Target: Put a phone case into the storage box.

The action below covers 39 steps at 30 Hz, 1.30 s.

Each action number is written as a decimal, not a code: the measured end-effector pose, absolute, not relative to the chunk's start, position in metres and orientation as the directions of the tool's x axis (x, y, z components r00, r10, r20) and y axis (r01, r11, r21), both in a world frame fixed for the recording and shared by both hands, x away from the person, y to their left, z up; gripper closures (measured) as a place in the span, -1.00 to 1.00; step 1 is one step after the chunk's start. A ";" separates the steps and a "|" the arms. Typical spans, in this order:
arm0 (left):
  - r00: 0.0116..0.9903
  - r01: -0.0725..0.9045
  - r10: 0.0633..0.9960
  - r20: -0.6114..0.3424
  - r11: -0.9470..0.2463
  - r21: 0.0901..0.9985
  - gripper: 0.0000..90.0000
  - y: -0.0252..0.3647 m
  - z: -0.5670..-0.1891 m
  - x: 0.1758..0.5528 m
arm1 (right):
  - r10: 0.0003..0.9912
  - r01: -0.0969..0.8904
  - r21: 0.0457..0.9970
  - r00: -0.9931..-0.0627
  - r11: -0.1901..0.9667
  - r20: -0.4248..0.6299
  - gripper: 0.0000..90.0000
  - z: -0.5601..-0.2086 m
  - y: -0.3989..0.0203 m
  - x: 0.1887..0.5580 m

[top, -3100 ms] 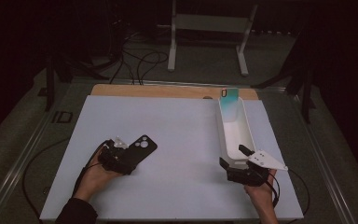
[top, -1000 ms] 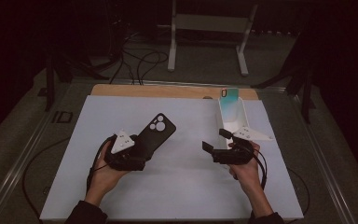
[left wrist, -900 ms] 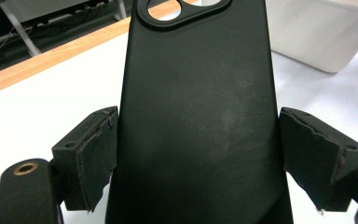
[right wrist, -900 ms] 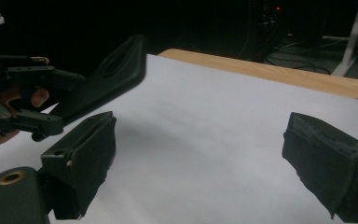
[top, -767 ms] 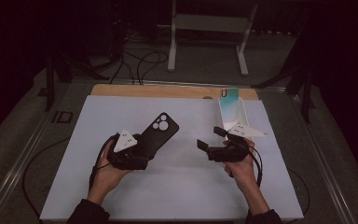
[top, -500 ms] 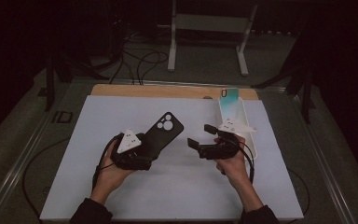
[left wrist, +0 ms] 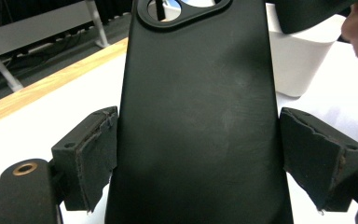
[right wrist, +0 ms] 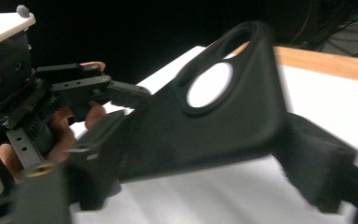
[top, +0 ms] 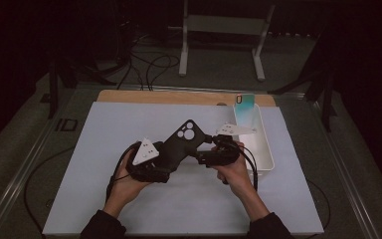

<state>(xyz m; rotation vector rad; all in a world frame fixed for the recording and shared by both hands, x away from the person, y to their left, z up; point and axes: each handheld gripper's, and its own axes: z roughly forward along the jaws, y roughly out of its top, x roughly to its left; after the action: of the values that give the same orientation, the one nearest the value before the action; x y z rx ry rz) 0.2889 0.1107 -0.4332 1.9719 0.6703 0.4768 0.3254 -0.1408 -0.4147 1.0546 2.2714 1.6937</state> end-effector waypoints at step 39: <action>0.806 0.348 0.587 -0.078 -0.362 0.865 -0.67 0.109 -0.439 0.295 | 0.520 0.430 0.890 -0.800 0.153 0.298 0.92 -0.407 -0.131 0.316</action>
<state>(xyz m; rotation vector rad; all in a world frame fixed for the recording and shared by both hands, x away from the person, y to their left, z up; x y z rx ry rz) 0.2953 0.1089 -0.4393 1.9843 0.6968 0.2992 0.3157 -0.1312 -0.4068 0.9604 2.3237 1.7484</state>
